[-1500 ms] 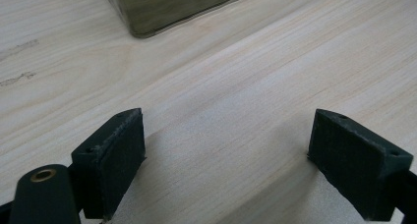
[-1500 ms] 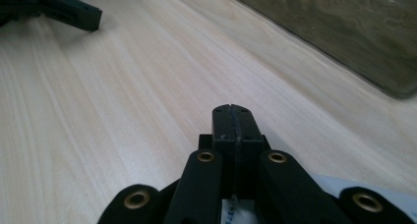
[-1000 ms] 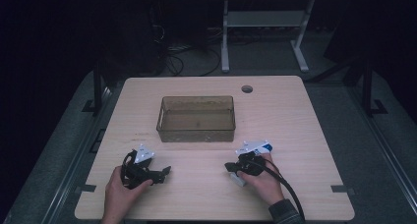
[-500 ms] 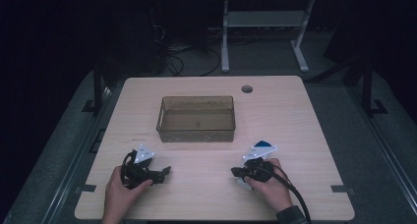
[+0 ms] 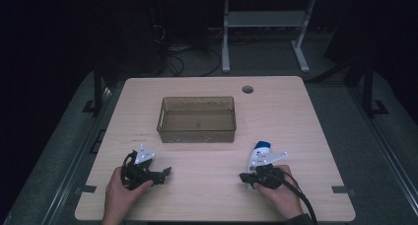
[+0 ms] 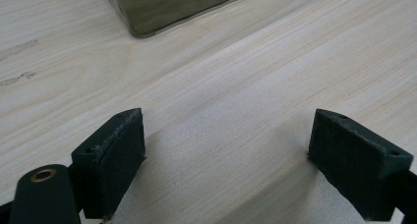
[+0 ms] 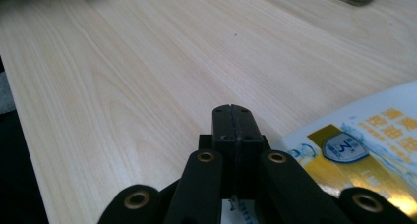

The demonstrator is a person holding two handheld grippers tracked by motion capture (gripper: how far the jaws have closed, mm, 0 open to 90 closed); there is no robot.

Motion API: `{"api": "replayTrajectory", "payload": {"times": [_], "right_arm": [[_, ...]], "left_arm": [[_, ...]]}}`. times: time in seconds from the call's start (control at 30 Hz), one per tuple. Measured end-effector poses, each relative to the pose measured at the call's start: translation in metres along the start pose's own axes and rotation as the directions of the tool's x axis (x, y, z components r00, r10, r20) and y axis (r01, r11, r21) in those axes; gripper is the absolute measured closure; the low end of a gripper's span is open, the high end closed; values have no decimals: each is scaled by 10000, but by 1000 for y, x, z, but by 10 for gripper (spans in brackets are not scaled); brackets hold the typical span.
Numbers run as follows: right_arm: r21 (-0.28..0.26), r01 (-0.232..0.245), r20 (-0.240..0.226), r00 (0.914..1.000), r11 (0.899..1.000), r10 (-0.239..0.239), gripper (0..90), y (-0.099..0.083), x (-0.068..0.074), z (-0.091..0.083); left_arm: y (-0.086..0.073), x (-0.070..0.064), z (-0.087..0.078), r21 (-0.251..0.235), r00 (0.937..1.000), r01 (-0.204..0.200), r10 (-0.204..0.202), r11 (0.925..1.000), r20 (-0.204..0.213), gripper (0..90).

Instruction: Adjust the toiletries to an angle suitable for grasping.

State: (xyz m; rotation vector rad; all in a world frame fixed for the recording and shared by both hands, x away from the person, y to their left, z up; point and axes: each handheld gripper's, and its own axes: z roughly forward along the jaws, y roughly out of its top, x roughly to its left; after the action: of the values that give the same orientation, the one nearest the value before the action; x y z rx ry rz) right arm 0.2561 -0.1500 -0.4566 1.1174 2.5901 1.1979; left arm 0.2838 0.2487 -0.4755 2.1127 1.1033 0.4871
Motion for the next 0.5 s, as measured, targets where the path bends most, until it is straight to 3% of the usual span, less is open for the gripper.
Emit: {"api": "replayTrajectory", "payload": {"times": [0.5], "right_arm": [[186, -258, 281, 9993, 9995, 252, 900, -19, -4, -17]], "left_arm": [[0, 0, 0, -3, 10000, -4, 4, 10000, -3, 127]]}}
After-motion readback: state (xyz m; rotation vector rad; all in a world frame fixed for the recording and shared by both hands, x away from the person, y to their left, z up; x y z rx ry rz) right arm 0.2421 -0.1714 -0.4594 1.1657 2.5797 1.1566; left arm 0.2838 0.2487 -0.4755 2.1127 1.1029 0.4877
